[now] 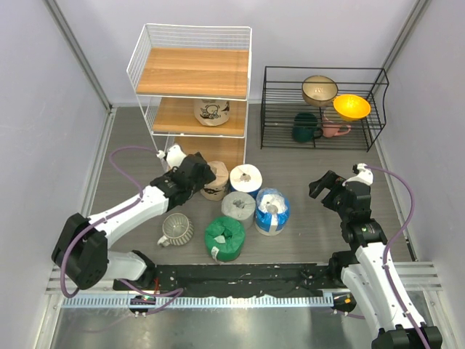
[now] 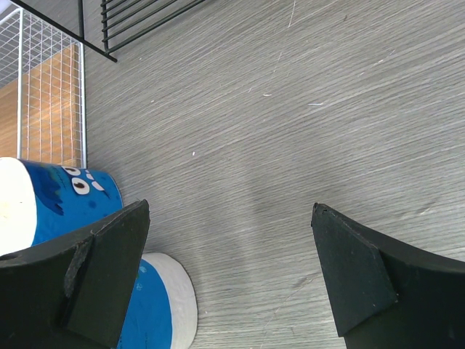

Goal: Place and organize the paper towels onto the shelf

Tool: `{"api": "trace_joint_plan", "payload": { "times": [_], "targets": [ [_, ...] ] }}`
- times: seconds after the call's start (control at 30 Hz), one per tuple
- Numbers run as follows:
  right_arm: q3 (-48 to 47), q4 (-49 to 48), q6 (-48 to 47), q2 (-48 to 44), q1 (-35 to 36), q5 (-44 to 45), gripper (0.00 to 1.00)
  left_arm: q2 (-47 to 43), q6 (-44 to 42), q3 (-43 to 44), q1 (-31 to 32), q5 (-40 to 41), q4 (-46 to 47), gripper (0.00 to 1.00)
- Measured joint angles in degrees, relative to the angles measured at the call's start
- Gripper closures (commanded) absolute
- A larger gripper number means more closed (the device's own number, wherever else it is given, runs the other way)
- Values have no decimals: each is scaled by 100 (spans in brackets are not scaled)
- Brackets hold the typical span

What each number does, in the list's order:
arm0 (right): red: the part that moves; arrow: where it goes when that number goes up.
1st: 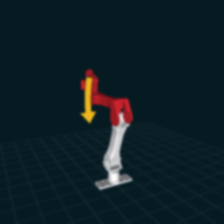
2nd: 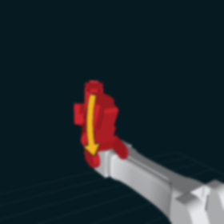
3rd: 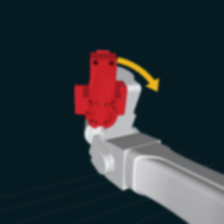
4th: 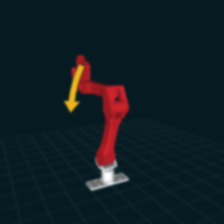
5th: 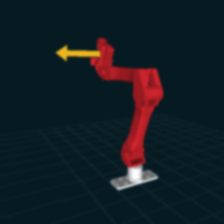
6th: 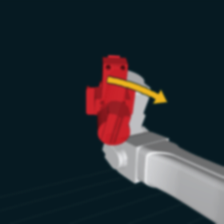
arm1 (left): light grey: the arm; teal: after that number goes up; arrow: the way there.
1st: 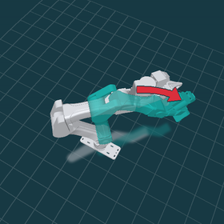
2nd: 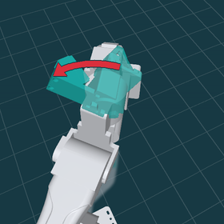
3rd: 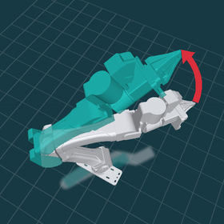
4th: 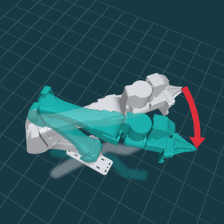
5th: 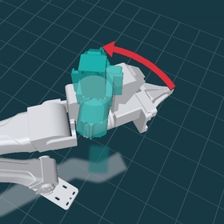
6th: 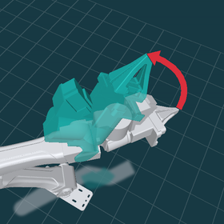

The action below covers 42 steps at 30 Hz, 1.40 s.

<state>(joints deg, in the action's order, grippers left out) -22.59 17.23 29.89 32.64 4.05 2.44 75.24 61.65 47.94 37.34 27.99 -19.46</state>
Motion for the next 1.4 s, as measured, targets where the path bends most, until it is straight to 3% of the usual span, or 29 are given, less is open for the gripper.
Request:
{"api": "trace_joint_plan", "payload": {
  "times": [0.4,0.83,1.13,1.4],
  "targets": [
    [0,2,0,79,0,2,1,426,81,-15,-190,-203,297,19],
    [0,4,0,114,0,2,1,527,87,24,-190,-326,514,54],
    [0,4,0,114,0,2,1,31,48,-63,-201,-328,-4,57],
    [0,4,0,164,0,0,1,-1340,50,2,-201,-264,-647,57]
  ]
}}
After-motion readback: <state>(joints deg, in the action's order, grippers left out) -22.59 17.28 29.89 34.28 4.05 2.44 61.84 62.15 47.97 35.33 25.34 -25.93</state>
